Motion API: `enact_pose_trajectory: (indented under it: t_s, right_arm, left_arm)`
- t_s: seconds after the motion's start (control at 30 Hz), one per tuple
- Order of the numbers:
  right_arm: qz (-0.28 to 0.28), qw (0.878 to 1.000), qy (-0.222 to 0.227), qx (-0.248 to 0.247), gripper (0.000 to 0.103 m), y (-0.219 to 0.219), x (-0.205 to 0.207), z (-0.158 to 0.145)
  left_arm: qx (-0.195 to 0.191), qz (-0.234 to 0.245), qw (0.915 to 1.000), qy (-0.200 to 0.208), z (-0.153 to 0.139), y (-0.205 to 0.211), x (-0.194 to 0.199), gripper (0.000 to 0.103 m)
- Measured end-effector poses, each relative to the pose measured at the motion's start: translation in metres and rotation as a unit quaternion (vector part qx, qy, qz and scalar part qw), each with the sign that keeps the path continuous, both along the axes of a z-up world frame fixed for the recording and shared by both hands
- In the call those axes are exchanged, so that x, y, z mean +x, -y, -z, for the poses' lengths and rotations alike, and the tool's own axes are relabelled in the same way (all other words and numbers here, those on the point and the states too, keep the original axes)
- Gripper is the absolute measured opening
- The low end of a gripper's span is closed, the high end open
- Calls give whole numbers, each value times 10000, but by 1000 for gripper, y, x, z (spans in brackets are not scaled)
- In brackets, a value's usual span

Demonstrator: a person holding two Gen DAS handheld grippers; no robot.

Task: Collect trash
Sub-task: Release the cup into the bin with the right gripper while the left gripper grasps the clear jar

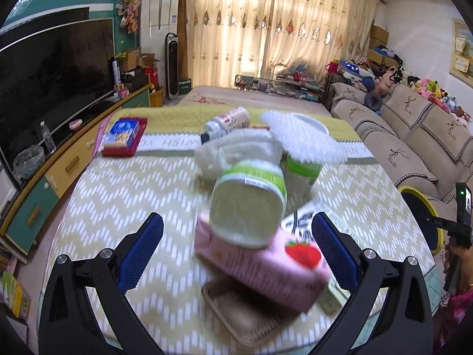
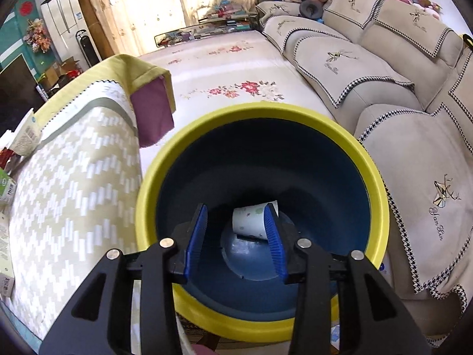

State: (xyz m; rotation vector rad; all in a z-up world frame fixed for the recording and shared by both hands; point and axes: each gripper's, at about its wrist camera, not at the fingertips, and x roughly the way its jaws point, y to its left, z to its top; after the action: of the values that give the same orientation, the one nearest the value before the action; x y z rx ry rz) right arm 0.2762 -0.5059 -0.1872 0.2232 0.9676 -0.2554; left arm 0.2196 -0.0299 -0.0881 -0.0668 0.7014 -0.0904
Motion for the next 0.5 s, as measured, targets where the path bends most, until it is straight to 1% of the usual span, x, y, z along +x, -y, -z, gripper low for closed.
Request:
enact_pose_trajectory:
  t_s: [0.1,0.17,0.23,0.4,0.47,0.5]
  right_arm:
    - [-26,10000,44,7,39,-1,0,-5]
    - [-47,10000,66,26,39,-4,0,-7]
    - [-65,9999,74,30,39,-4,0,-7]
    - [-113,9999,44,62,39,-8,3,-4]
    - [-131,9999,15,80,39,-10,5,-2]
    - [-145,9998,6,97,39,-10,5,0]
  left_arm:
    - [-126,118,9999,2,1,0,13,98]
    - [-117,115,9999,-43,4,-1,19,96]
    - [-64,138,9998,-120,8,1,24,89]
    - [17,200,9996,-181,12,3,31,81]
    - [8,220,9996,-196,13,2,32,75]
    - [0,261,9994,-221,15,3,33,69]
